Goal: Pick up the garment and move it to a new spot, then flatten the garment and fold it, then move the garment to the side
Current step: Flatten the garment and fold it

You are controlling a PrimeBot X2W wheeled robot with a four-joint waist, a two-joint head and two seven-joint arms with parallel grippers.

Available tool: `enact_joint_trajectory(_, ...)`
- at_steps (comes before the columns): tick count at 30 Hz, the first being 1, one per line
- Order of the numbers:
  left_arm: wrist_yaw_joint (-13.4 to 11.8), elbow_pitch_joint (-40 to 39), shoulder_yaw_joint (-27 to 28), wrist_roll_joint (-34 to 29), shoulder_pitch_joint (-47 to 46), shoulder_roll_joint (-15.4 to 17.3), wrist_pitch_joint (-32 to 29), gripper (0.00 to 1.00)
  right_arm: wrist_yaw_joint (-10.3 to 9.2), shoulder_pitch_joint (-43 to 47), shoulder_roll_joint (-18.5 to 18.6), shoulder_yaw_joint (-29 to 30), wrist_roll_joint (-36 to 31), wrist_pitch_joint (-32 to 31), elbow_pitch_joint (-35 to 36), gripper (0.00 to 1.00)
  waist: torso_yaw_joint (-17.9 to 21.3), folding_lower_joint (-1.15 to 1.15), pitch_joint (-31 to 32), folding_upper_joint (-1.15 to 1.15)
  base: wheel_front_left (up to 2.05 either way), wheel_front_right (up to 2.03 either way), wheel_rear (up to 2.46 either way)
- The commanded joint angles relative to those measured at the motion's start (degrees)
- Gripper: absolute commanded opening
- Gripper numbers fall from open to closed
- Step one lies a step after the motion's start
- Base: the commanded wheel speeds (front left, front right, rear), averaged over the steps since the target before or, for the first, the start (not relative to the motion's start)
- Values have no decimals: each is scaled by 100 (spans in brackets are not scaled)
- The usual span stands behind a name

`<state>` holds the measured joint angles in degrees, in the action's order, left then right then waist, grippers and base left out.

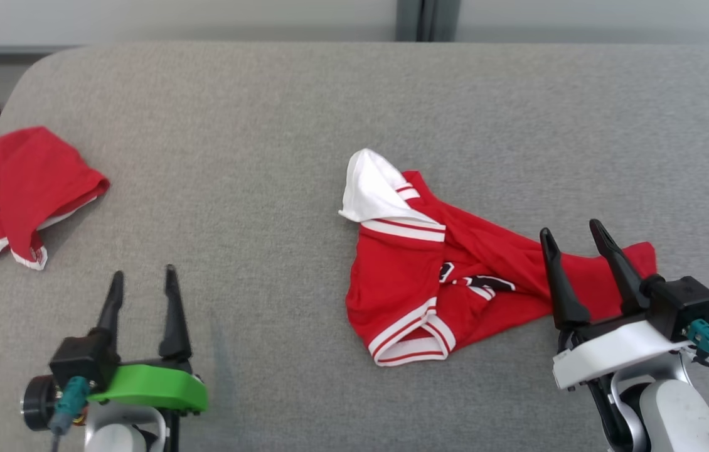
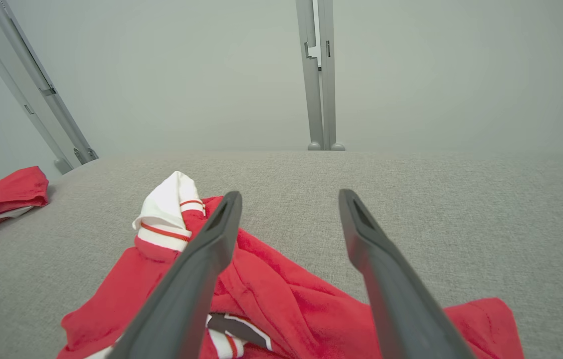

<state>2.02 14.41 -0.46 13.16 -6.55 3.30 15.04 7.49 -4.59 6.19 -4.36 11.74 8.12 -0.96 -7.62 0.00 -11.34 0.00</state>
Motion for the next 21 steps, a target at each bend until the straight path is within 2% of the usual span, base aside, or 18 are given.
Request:
enact_joint_trajectory(1, 10, -79, -101, -78, 127, 7, -3, 100, 0, 118, -12, -2, 29, 26, -18, 100, 367, 0, 435, 0, 0, 0, 0)
enact_joint_trajectory(12, -6, -459, -523, -350, 388, 147, -346, 100, 0, 463, -54, -40, 42, -103, 51, 100, 955, 0, 942, 0, 0, 0, 0)
enact_joint_trajectory(21, -99, -626, -566, -309, 624, 178, -477, 100, 0, 691, -29, 7, 79, -152, 132, 100, 1072, 0, 1067, 0, 0, 0, 0)
